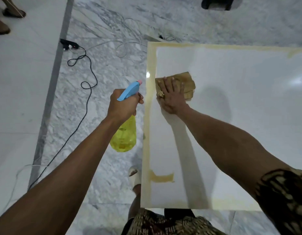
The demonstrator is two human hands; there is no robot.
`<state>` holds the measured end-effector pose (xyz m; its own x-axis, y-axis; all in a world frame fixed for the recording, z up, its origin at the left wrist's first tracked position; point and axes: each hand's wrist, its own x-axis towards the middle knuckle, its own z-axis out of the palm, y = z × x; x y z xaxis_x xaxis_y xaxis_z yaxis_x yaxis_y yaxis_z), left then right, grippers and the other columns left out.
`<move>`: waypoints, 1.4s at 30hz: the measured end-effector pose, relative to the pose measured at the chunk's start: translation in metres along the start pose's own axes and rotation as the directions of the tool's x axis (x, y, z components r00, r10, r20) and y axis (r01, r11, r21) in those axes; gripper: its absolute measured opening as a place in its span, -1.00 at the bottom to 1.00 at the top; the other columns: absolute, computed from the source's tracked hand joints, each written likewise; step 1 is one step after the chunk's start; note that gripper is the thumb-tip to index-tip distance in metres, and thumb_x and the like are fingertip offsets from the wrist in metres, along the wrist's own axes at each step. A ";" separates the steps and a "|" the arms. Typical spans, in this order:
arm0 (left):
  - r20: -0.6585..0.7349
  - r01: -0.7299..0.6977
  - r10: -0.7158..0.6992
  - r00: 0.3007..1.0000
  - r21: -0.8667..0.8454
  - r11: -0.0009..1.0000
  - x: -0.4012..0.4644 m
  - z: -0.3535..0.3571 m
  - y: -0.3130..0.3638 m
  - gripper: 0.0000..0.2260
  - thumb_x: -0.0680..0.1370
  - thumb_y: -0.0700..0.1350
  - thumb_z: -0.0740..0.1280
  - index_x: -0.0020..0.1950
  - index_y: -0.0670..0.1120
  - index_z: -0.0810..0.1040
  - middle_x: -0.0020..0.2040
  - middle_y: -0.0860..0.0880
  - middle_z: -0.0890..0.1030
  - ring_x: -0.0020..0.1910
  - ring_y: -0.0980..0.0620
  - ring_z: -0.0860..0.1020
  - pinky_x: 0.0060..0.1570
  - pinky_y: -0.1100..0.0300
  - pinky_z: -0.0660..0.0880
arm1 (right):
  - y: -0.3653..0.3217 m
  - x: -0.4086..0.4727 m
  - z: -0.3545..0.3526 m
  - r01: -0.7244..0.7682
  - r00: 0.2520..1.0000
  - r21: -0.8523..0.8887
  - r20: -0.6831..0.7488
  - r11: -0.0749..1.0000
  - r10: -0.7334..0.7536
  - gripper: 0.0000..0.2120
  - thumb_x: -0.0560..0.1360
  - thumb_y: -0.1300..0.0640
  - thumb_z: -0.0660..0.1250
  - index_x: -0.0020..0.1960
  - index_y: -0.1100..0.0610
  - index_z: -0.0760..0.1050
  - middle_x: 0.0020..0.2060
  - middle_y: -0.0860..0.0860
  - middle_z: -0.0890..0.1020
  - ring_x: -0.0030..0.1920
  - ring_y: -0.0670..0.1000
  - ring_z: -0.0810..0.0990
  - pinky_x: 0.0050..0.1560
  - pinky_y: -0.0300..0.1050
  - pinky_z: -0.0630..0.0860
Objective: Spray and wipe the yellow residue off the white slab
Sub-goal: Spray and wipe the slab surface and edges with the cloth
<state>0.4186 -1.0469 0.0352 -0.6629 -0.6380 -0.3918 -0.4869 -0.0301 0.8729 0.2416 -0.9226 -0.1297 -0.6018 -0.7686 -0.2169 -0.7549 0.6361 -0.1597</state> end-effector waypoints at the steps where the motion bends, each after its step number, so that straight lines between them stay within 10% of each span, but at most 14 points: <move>1: 0.023 0.000 -0.001 1.000 0.013 1.000 -0.006 -0.001 -0.003 -0.58 0.63 -0.29 0.25 0.13 0.26 0.63 -0.17 -0.02 0.70 -0.20 0.11 0.67 -0.45 0.21 0.49 | -0.005 -0.019 0.003 0.006 1.000 0.012 0.001 1.000 -0.006 -0.35 0.57 -0.19 -0.02 0.59 0.06 0.19 0.56 0.13 0.24 0.54 0.31 0.18 0.40 0.50 0.11; 6: 0.132 -0.002 -0.010 0.991 0.093 0.996 -0.041 -0.003 -0.020 -0.73 0.65 -0.25 0.29 0.25 -0.08 0.72 -0.22 -0.03 0.70 -0.34 0.06 0.59 -0.45 0.20 0.51 | -0.039 -0.101 0.023 -0.071 0.997 0.010 -0.005 0.997 0.071 -0.37 0.58 -0.17 0.03 0.57 0.08 0.22 0.55 0.13 0.28 0.52 0.31 0.23 0.37 0.48 0.17; 14: 0.209 -0.073 0.051 0.977 0.098 0.992 -0.108 -0.012 -0.052 -0.73 0.57 -0.23 0.31 -0.01 0.12 0.70 -0.23 -0.05 0.71 -0.20 -0.29 0.64 -0.38 0.14 0.56 | -0.081 -0.204 0.051 -0.080 0.997 0.002 -0.021 0.997 0.080 -0.39 0.60 -0.16 0.06 0.58 0.08 0.23 0.56 0.12 0.26 0.52 0.31 0.23 0.41 0.43 0.14; 30: 0.156 -0.041 0.034 0.987 0.041 0.998 -0.215 0.002 -0.091 -0.70 0.65 -0.30 0.28 0.25 0.01 0.68 -0.18 -0.08 0.70 -0.18 -0.09 0.67 -0.40 0.15 0.54 | -0.128 -0.331 0.082 -0.160 0.955 0.157 0.272 0.975 0.113 -0.45 0.59 -0.21 -0.08 0.33 -0.13 0.57 0.34 -0.03 0.58 0.32 0.12 0.57 0.29 0.30 0.29; 35: 0.165 -0.062 0.052 0.985 0.053 0.997 -0.233 0.005 -0.091 -0.68 0.63 -0.32 0.28 0.21 0.02 0.68 -0.16 -0.10 0.71 -0.18 -0.08 0.66 -0.46 0.21 0.52 | -0.135 -0.362 0.059 -0.162 0.931 0.194 0.356 0.968 0.084 -0.38 0.63 -0.22 -0.04 0.63 -0.07 -0.06 0.63 -0.02 -0.10 0.61 0.12 -0.17 0.51 0.36 -0.22; 38: 0.151 -0.042 0.027 0.988 0.091 0.995 -0.240 0.010 -0.089 -0.76 0.62 -0.30 0.30 0.09 -0.04 0.71 -0.13 -0.12 0.74 -0.26 -0.03 0.62 -0.44 0.21 0.52 | -0.137 -0.364 0.049 -0.179 0.897 0.201 0.434 0.963 0.077 -0.45 0.69 -0.16 -0.09 0.62 -0.10 -0.14 0.62 -0.06 -0.17 0.60 0.15 -0.24 0.49 0.39 -0.25; 42: 0.163 -0.074 0.061 0.985 0.072 0.995 -0.251 0.006 -0.083 -0.69 0.60 -0.29 0.30 0.04 0.10 0.69 -0.15 -0.11 0.74 -0.27 -0.03 0.62 -0.39 0.18 0.54 | -0.130 -0.368 0.005 -0.315 0.884 0.458 0.460 0.832 0.082 -0.52 0.69 -0.09 -0.03 0.57 0.02 0.22 0.52 0.04 0.30 0.54 0.12 0.20 0.50 -0.17 0.17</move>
<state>0.6221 -0.8799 0.0595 -0.7752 -0.5049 -0.3797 -0.4765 0.0728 0.8761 0.5625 -0.7217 -0.0340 -0.4738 -0.5966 -0.6478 -0.3190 0.8019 -0.5052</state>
